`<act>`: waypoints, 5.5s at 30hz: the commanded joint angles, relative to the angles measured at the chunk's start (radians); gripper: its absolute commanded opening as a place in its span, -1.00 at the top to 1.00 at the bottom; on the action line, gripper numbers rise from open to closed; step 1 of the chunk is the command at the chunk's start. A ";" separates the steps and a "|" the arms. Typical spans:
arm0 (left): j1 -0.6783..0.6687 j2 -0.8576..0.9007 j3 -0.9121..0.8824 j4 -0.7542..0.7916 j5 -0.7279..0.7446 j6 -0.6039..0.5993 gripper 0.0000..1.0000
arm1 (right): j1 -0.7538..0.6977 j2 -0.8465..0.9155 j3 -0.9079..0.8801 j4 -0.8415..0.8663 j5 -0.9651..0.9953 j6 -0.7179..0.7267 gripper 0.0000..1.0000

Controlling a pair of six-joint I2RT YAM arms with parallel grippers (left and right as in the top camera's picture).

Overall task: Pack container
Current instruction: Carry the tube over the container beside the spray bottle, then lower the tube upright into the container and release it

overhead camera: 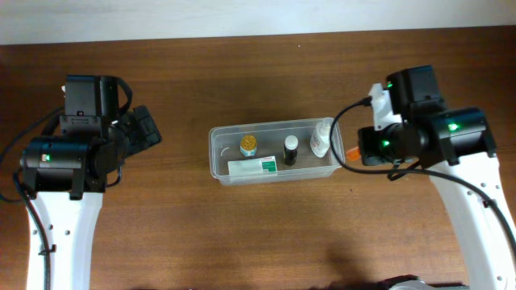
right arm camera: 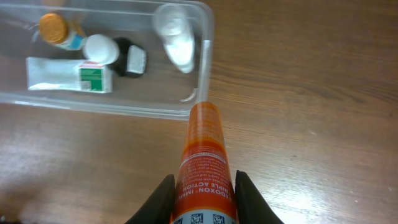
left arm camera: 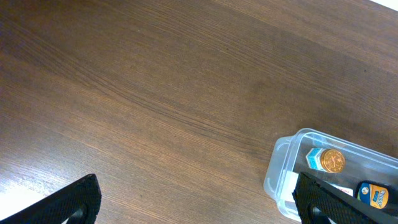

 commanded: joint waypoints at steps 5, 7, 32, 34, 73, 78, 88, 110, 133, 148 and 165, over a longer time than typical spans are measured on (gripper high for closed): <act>0.005 -0.006 0.006 0.002 -0.014 -0.005 -0.99 | 0.100 -0.005 0.026 0.043 -0.011 0.048 0.55; 0.005 -0.006 0.006 0.002 -0.014 -0.005 -0.99 | 0.117 0.008 0.026 0.053 -0.009 0.062 0.55; 0.005 -0.006 0.006 0.002 -0.014 -0.005 -0.99 | 0.196 0.278 0.026 0.141 0.015 0.096 0.55; 0.005 -0.006 0.006 0.002 -0.014 -0.005 -0.99 | 0.196 0.292 0.026 0.145 0.015 0.096 0.56; 0.005 -0.006 0.006 0.002 -0.014 -0.005 -0.99 | 0.224 0.385 0.017 0.179 0.064 0.167 0.56; 0.005 -0.006 0.006 0.002 -0.014 -0.005 -0.99 | 0.224 0.386 0.003 0.186 0.064 0.167 0.55; 0.005 -0.006 0.006 0.002 -0.014 -0.005 -0.99 | 0.223 0.386 -0.064 0.250 0.068 0.167 0.56; 0.005 -0.006 0.006 0.002 -0.014 -0.005 -0.99 | 0.223 0.386 -0.085 0.258 0.068 0.167 0.56; 0.005 -0.006 0.006 0.002 -0.014 -0.005 -0.99 | 0.220 0.386 -0.106 0.283 0.067 0.167 0.21; 0.005 -0.006 0.006 0.002 -0.014 -0.005 -0.99 | 0.221 0.386 -0.106 0.280 0.063 0.167 -0.18; 0.005 -0.006 0.006 0.002 -0.014 -0.005 -0.99 | 0.220 0.386 -0.106 0.288 0.028 0.167 -0.40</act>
